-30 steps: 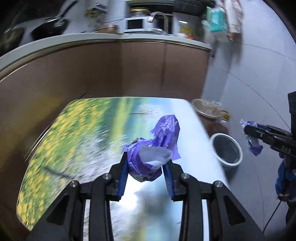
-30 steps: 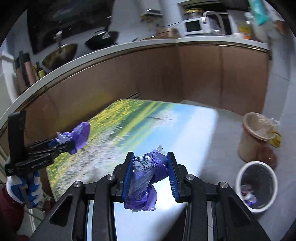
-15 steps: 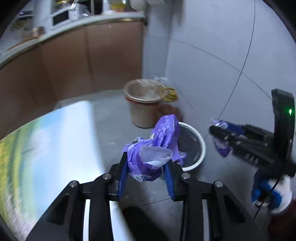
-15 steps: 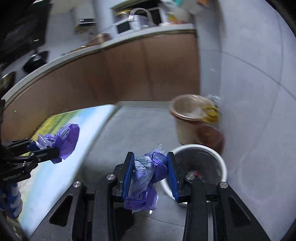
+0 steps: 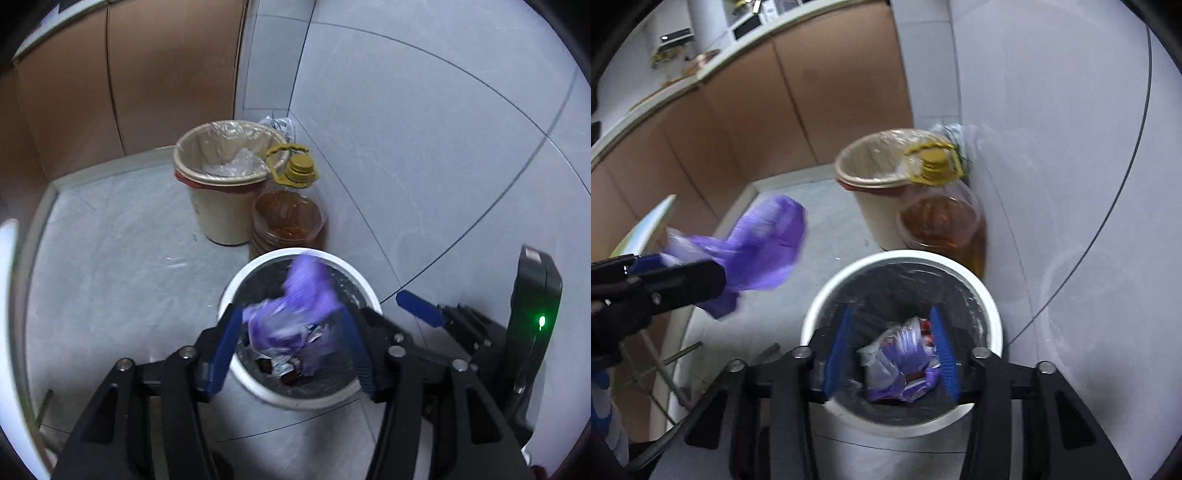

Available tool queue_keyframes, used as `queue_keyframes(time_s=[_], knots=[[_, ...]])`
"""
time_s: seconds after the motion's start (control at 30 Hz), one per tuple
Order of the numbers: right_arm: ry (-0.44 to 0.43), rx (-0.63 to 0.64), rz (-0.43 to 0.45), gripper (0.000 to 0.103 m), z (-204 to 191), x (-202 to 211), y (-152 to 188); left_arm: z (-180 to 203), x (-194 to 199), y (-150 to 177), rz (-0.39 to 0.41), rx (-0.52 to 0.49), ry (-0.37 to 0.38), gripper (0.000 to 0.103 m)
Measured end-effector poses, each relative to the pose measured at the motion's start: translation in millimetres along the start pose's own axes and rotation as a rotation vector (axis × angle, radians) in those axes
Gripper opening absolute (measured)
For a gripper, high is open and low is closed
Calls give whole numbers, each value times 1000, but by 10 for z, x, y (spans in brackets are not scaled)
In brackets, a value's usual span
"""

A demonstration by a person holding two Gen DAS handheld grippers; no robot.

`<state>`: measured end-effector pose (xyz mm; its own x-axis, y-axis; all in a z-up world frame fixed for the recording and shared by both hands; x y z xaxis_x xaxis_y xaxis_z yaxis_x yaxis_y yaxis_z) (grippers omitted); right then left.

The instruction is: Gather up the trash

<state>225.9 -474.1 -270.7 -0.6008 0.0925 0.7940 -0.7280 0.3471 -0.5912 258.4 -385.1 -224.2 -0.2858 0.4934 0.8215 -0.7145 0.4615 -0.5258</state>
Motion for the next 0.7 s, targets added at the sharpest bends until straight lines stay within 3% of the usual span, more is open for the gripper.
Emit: queue_keyframes(time_s=[0.13,0.3,0.7], knots=[[20,-17,3,54,84,-7,30,39,-38,0,6,6,20,56],[41,-9,24,58,57,171,51,-1,256,45,66,13,-12,56],[-18,130,190,88,-836,1247,-40,-426,1837,411,337,38,-254,65]])
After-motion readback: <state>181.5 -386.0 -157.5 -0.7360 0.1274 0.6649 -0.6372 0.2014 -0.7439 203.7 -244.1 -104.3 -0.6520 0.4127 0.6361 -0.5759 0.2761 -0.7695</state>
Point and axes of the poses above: each gripper's, at about its wrist camera, not at the fingertips, and x roughly against the way its jaws point, z to its right, y to its underside, the point moved 10 cm from there along -x, roughly the way its jaws point, and after that the axes turned 1 degree about y, right-handed, at the moved point
